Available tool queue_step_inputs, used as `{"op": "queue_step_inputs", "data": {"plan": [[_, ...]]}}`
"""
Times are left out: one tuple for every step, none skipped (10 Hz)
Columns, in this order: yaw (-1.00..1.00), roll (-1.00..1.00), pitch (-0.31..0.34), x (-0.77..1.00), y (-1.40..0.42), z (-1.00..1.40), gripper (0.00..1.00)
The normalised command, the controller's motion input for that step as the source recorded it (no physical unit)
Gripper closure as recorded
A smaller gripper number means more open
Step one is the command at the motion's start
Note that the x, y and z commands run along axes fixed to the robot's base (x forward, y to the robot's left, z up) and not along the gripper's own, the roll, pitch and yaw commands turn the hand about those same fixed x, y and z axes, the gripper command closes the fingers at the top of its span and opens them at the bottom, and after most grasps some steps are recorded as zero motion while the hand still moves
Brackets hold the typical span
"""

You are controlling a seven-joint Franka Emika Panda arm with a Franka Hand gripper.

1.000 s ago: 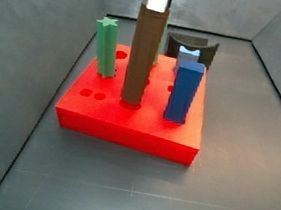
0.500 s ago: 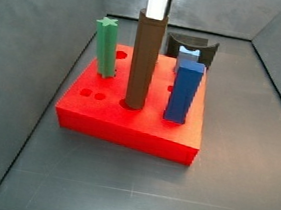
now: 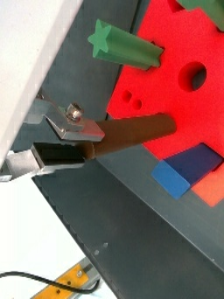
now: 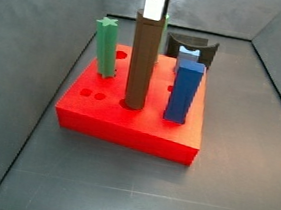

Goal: Pick up the oval object. Move up. Place the oval object on the fixture. Regrasp the oval object. Move to above the board. Insert the oval object.
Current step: Insert the oval object.

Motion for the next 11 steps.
{"op": "queue_step_inputs", "data": {"plan": [[0.0, -0.28, -0.137, -0.16, 0.0, -0.02, 1.0], [0.0, -0.26, -0.14, -0.19, 0.0, -0.01, 1.0], [0.0, -0.22, -0.126, -0.16, 0.0, -0.07, 1.0], [0.0, -0.13, -0.134, -0.2, 0.04, -0.1, 1.0], [0.0, -0.08, -0.11, -0.18, 0.06, -0.07, 1.0], [0.0, -0.04, -0.084, -0.15, 0.09, -0.05, 1.0], [0.0, -0.01, -0.053, -0.08, 0.05, -0.1, 1.0], [0.0, -0.01, -0.04, -0.04, 0.01, -0.13, 1.0], [0.0, 0.0, -0.039, -0.03, 0.0, -0.14, 1.0], [0.0, -0.04, -0.036, 0.0, 0.0, -0.25, 1.0], [0.0, -0.03, 0.0, 0.01, 0.0, -0.37, 1.0]]}}
